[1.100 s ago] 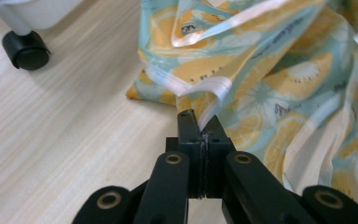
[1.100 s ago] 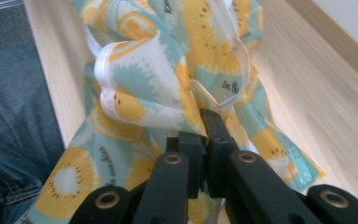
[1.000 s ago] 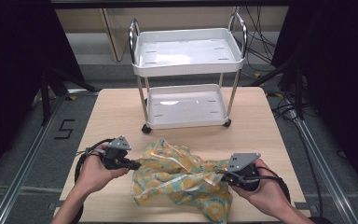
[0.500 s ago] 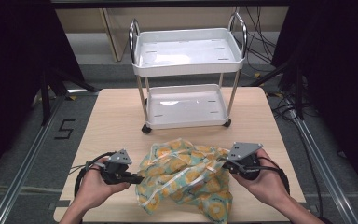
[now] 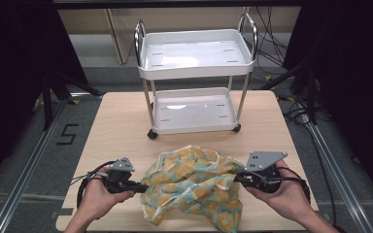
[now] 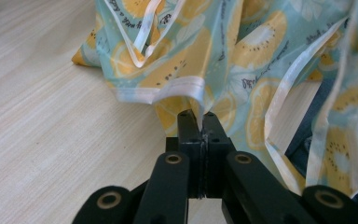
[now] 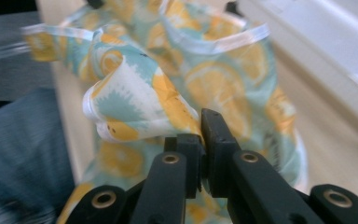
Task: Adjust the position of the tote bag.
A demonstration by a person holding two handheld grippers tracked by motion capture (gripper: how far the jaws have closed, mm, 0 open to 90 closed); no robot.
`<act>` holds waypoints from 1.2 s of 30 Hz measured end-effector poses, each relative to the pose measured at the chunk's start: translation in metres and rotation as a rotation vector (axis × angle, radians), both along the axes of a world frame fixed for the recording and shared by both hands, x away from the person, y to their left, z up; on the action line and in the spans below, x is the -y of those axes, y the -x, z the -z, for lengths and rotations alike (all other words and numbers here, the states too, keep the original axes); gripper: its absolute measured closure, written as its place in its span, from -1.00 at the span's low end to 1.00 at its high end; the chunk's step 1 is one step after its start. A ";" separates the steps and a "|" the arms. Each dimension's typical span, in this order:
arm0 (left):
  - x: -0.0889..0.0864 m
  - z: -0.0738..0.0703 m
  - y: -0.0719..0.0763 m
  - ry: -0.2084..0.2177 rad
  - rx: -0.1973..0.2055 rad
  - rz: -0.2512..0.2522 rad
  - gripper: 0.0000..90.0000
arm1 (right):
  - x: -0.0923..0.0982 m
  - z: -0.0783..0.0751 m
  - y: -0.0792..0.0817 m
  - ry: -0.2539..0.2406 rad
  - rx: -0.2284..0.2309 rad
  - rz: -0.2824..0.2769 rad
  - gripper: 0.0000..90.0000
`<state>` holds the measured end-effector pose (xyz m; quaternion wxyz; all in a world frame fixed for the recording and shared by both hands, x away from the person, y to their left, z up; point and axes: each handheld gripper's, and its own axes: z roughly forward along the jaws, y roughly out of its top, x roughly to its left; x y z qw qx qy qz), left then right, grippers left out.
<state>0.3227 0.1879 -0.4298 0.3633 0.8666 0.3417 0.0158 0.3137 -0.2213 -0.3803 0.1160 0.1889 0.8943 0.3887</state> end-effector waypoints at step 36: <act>0.000 0.000 -0.004 -0.012 0.041 -0.070 0.97 | 0.035 0.017 -0.005 -0.099 -0.175 0.095 -0.07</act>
